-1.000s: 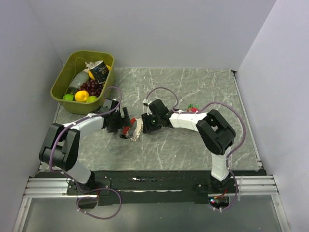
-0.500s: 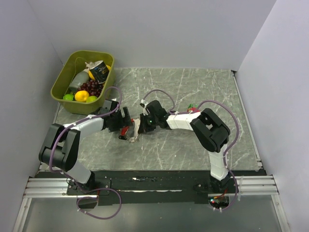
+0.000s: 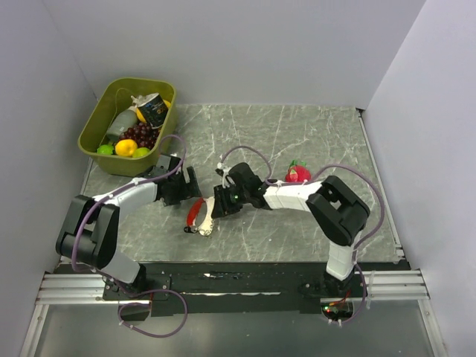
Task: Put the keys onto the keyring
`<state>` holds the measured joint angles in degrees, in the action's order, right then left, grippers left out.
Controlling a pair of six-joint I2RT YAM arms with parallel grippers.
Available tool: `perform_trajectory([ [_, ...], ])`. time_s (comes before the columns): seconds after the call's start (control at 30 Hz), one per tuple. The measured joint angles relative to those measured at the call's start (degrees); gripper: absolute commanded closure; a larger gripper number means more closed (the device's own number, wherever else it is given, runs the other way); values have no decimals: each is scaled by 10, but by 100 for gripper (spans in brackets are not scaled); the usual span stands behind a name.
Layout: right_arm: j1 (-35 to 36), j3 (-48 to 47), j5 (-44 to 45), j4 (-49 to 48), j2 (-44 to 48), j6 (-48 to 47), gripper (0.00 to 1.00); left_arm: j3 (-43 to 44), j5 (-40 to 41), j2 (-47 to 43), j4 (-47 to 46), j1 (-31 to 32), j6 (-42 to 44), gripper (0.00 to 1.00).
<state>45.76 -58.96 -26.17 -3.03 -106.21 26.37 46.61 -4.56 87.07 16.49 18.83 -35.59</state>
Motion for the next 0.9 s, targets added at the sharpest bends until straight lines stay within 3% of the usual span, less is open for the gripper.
perform_trajectory([
  [0.07,2,10,-1,0,20,-2,35,0,1,-4,6,0,0,7],
  [0.17,3,22,10,6,53,-7,24,0,0,-9,10,0,0,10],
  [0.5,-15,23,59,17,101,-18,23,0,21,-16,46,30,-1,19],
  [0.9,-56,23,52,24,94,-23,23,35,136,14,125,112,0,30],
])
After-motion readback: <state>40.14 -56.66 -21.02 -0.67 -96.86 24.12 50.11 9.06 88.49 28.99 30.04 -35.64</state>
